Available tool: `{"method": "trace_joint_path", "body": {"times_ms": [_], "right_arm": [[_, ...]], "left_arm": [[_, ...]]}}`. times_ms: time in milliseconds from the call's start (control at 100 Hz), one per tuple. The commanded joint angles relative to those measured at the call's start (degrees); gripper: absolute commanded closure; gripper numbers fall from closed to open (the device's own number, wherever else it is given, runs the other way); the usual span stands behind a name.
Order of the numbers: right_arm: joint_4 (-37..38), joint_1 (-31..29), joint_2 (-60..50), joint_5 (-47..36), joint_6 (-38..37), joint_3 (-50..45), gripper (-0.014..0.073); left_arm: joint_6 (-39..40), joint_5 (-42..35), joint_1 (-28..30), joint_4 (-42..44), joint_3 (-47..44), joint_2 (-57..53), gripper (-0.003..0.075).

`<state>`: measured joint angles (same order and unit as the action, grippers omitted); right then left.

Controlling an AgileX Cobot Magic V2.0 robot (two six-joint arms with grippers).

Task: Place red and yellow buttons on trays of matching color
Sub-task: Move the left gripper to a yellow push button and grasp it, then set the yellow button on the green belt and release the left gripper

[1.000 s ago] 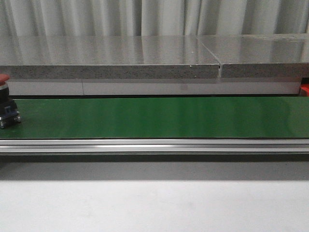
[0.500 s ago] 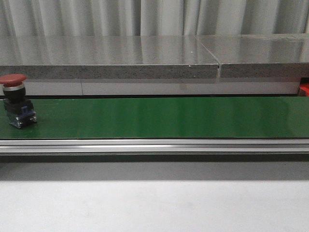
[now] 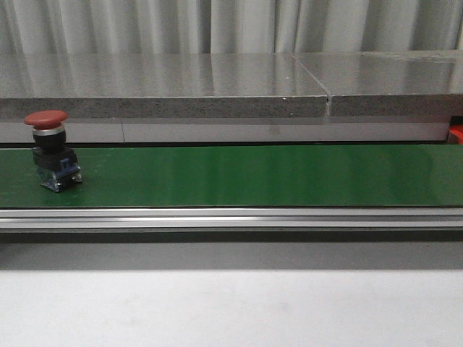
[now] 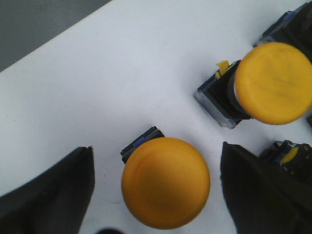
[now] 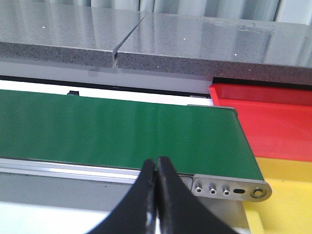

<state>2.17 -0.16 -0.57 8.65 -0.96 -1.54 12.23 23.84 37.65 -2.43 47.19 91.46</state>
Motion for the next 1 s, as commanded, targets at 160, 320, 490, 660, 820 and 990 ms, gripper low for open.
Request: {"method": "trace_joint_path", "body": {"times_ms": [160,320,490,660,820,990], "right_arm": [[0.67,-0.11,-0.89,-4.68,0.14,0.58,0.0661],[0.67,-0.11,-0.89,-4.68,0.14,0.58,0.0661],[0.67,-0.11,-0.89,-4.68,0.14,0.58,0.0661],[0.67,-0.11,-0.89,-4.68,0.14,0.58,0.0661],[0.67,-0.11,-0.89,-4.68,0.14,0.58,0.0661],[0.67,-0.11,-0.89,-4.68,0.14,0.58,0.0661]], "left_arm": [[0.64,-2.50,-0.01,-1.77,1.45,-1.77,0.0544],[0.64,-0.74,-0.03,-2.72,1.45,-3.05,0.0737],[0.64,2.20,-0.03,-3.22,1.45,-8.61,0.0739],[0.50,3.94,-0.65,-3.91,1.45,-17.96,0.0739],[-1.63,6.37,-5.30,-3.91,2.51,-25.96,0.0739],[-5.43,13.73,-13.96,-3.91,8.38,-27.32,0.0739]]}}
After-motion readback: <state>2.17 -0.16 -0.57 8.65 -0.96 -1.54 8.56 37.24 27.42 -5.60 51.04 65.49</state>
